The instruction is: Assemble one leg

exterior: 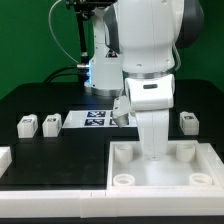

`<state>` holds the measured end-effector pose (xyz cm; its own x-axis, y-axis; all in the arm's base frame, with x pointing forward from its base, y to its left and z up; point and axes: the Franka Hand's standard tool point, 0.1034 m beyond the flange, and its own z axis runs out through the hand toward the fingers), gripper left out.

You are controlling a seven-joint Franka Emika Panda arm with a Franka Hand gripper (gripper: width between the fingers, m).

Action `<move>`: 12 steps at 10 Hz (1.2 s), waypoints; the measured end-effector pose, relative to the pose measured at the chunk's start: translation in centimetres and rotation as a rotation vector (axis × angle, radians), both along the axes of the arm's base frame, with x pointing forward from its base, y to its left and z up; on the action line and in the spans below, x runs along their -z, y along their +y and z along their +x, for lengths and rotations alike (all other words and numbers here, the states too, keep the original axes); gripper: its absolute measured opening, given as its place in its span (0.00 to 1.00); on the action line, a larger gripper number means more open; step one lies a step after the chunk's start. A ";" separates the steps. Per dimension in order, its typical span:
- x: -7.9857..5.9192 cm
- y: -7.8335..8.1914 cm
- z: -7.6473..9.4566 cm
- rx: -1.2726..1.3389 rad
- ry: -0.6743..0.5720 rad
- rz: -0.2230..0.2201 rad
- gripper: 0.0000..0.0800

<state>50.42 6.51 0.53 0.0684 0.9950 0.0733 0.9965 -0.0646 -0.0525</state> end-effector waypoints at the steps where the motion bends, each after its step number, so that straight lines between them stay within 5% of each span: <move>1: 0.0 0.0 0.1 0.000 -0.002 0.000 0.61; 2: -0.1 0.0 0.1 0.001 -0.004 0.000 0.74; 4: -0.1 0.0 0.1 0.001 -0.005 0.000 0.80; 9: -0.4 0.1 0.1 0.028 -0.004 -0.002 0.81; 12: -4.6 2.4 -0.8 0.180 -0.033 -0.026 0.81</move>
Offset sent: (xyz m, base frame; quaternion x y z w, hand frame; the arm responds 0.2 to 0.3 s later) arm 0.0000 0.0000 0.0000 0.0000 0.0000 0.0000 1.0000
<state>49.67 8.95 5.11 0.2433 0.9685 0.0532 0.9699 -0.2428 -0.0161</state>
